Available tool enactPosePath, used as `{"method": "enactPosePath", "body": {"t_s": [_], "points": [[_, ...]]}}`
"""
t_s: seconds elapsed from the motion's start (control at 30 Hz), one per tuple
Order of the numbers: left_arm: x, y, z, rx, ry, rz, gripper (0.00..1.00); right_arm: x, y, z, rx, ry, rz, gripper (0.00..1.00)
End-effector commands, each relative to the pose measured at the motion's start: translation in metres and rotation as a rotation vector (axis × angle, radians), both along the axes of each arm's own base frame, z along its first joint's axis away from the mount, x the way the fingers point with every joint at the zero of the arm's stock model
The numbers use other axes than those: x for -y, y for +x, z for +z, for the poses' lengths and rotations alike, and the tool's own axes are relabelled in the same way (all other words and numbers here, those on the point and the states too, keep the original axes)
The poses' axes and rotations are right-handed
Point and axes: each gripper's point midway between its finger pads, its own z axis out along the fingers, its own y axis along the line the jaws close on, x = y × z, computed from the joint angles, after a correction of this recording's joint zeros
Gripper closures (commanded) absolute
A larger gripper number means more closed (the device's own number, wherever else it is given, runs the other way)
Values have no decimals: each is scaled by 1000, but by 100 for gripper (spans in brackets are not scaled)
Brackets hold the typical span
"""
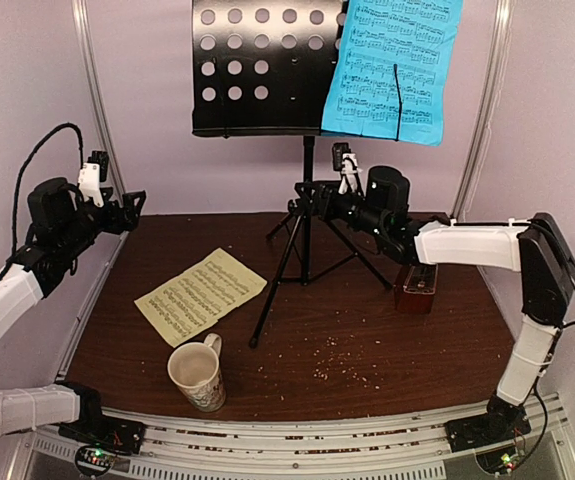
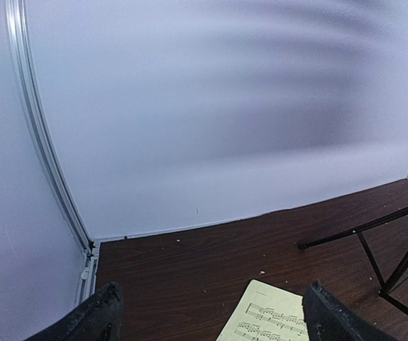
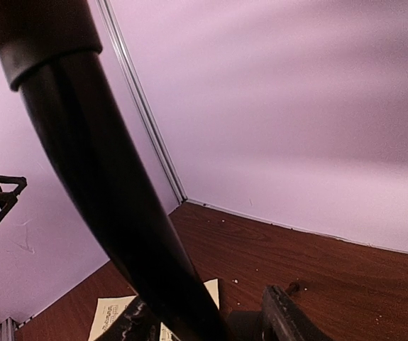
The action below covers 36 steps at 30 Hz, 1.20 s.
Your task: Pack up the instrument practice props
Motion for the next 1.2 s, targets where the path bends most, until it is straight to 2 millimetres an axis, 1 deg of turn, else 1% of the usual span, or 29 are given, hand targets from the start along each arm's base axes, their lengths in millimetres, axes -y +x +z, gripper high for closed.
{"method": "enactPosePath", "body": {"t_s": [0.0, 0.1, 0.17, 0.3, 0.37, 0.47, 0.57, 0.7, 0.93, 1.03, 1.17], "points": [[0, -2, 6, 31, 8, -2, 9, -9, 6, 14, 63, -15, 27, 54], [0, -2, 6, 32, 8, -5, 9, -13, 6, 14, 66, -19, 46, 73], [1, -2, 6, 32, 8, -5, 9, -13, 3, 16, 69, -10, 55, 80], [2, -2, 5, 30, 4, -12, 9, -9, -10, 25, 103, 7, 46, 90], [3, -3, 6, 31, 3, -20, 9, -4, -16, 24, 112, -13, 1, 94], [3, -3, 6, 32, 1, -22, 9, -4, -27, 24, 142, -91, -69, 100], [4, -3, 6, 31, 1, -24, 9, -4, -36, 23, 166, -173, -172, 100], [4, -3, 7, 34, -1, -25, 9, 4, -44, 26, 163, -203, -342, 100], [3, -4, 7, 36, -2, -22, 9, 29, -37, 32, 108, -176, -619, 100], [3, -4, 7, 35, -1, -23, 9, 30, -34, 35, 102, -171, -688, 100], [3, -4, 6, 34, -1, -21, 9, 27, -38, 37, 108, -175, -756, 100]]}}
